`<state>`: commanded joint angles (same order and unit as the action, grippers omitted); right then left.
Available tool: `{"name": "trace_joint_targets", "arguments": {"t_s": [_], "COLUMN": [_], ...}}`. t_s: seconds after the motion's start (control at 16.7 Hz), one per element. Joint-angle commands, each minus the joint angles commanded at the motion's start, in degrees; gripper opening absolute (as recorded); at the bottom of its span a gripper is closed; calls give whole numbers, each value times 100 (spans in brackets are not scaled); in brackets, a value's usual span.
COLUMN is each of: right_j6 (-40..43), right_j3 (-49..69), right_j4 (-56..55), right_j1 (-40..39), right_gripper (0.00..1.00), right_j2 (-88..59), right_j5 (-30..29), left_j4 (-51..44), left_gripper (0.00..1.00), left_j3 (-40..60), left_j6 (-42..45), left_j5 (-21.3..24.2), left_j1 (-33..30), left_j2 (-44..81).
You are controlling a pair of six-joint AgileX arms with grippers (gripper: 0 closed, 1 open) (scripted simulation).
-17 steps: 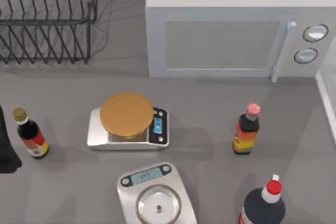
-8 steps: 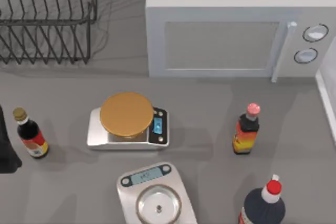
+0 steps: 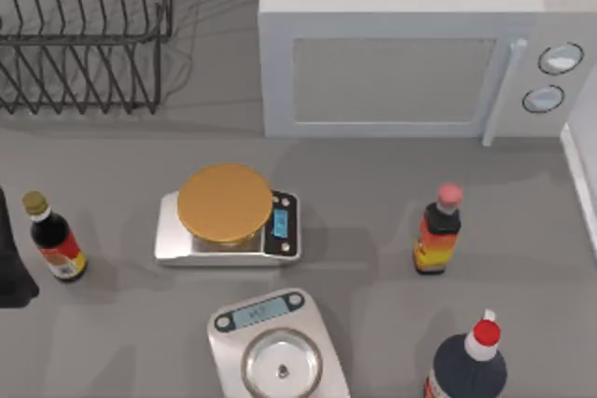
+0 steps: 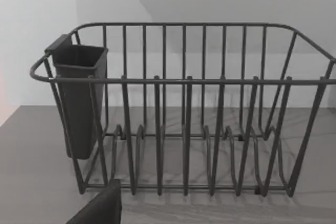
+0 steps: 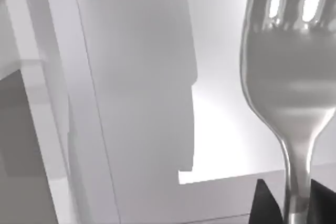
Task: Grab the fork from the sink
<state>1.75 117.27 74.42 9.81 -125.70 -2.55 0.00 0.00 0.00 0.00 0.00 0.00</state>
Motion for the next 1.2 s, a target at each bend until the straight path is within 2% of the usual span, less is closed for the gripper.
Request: {"name": "trace_joint_targets", "arguments": {"t_s": [0.36,0.66,1.2], "right_j6": [-1550,-2281,-2379], "right_j3": [-2453,-3872,-4257], "right_j4": [-12,238,59], "right_j1": [-1682,-2942,-3104], "right_gripper": [0,0,0], "right_j2": [2257,3462,3576], "right_j5": [-17,207,259], "left_j4": [0,0,0], "left_gripper": [100,100,100], "left_j3": [0,0,0], "left_j6": [0,0,0], "left_j5": [0,0,0], "left_j1": [0,0,0], "left_j2": [0,0,0]}}
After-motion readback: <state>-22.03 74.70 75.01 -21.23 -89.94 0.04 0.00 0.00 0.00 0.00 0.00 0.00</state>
